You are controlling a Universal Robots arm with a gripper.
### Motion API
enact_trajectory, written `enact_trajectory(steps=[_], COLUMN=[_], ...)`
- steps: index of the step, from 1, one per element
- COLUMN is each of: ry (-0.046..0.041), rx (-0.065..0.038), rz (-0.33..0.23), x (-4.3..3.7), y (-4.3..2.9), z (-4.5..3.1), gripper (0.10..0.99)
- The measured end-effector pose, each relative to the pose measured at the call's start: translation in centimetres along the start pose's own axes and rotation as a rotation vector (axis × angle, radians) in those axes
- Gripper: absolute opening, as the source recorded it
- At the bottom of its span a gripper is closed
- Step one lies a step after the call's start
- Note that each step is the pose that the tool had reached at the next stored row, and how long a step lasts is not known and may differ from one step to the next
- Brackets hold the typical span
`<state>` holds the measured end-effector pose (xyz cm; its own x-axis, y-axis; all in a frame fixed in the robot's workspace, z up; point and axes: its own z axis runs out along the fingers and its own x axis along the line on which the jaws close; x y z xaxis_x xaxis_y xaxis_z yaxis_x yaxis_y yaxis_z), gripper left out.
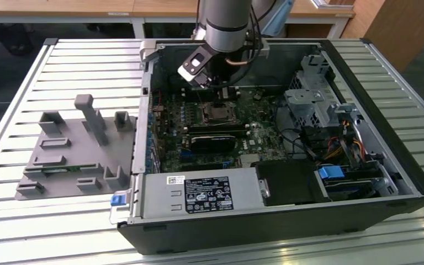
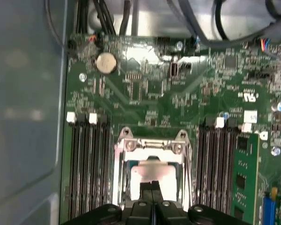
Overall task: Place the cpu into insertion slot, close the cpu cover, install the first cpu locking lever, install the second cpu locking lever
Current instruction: 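Close the cpu cover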
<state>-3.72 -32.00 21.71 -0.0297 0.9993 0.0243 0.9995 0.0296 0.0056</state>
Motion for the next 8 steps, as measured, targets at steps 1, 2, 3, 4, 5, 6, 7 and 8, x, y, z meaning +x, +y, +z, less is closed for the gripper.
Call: enact_trajectory(steps=[1,2,3,4,5,6,7,8], ry=[0.0001,0.0,0.0,0.0,0.0,0.0,0.0,0.0001], rx=[0.0,0.0,0.0,0.0,0.0,0.0,0.0,0.0], rz=[0.0,0.0,0.0,0.0,0.0,0.0,0.0,0.0], x=[0.0,0.0,0.0,0.0,0.0,0.01,0.01,0.01], y=[-0.13,-0.25,-0.36,-0.49,-0.61,-0.74,-0.88,-1.0], z=[0.09,0.18,0.28,0.38,0.48,0.57,0.67,0.76], gripper=[0.106,0.106,0.106,0.106,0.106,0.106,0.106,0.106])
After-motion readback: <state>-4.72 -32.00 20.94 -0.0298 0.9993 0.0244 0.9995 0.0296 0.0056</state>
